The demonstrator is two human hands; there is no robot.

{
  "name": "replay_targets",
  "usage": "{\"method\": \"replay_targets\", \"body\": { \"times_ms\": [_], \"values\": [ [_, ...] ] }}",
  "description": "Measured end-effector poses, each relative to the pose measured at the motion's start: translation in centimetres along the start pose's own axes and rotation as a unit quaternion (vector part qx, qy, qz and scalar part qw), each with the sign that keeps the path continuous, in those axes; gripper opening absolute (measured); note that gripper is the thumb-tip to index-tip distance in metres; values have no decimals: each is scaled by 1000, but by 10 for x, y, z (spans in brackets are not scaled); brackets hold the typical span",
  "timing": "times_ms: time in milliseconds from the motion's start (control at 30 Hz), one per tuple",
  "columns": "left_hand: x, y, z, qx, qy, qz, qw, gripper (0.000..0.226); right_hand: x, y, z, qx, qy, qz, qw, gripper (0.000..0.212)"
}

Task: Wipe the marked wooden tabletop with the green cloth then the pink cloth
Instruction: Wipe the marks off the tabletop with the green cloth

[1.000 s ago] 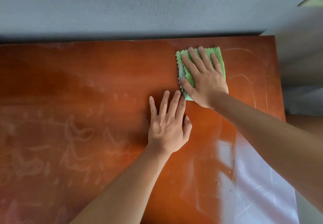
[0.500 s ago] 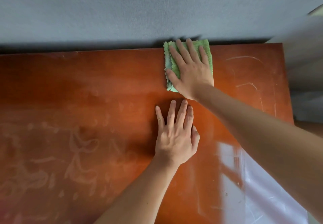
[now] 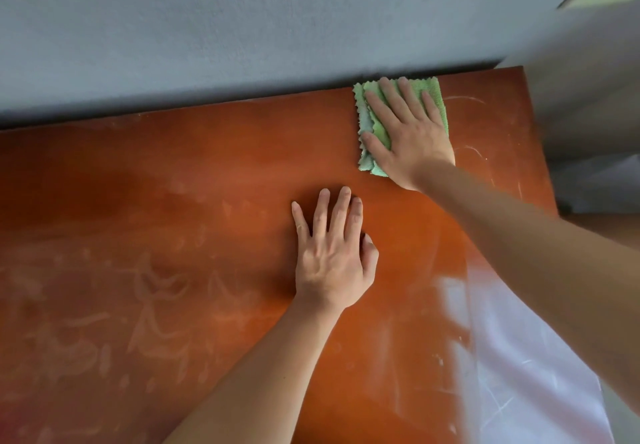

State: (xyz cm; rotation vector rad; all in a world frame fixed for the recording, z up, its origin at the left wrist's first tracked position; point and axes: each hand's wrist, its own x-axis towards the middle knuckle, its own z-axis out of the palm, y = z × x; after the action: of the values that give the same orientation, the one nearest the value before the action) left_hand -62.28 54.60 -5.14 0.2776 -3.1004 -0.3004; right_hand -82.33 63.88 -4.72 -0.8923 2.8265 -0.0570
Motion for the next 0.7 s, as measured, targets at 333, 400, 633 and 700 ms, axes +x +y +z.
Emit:
{"method": "replay_targets", "body": {
  "times_ms": [333, 400, 633, 700],
  "values": [
    [1, 1, 3, 20, -11, 3, 1000, 58, -46, 35, 5, 31, 12, 103, 994, 72],
    [2, 2, 2, 16, -10, 0, 1000, 58, -69, 33, 9, 27, 10, 87, 996, 71],
    [29, 25, -2, -61, 37, 49, 996, 46, -95, 39, 15, 5, 2, 61, 998, 72],
    [41, 43, 0, -63, 7, 41, 997, 50, -91, 43, 16, -3, 2, 49, 999, 72]
  ]
}}
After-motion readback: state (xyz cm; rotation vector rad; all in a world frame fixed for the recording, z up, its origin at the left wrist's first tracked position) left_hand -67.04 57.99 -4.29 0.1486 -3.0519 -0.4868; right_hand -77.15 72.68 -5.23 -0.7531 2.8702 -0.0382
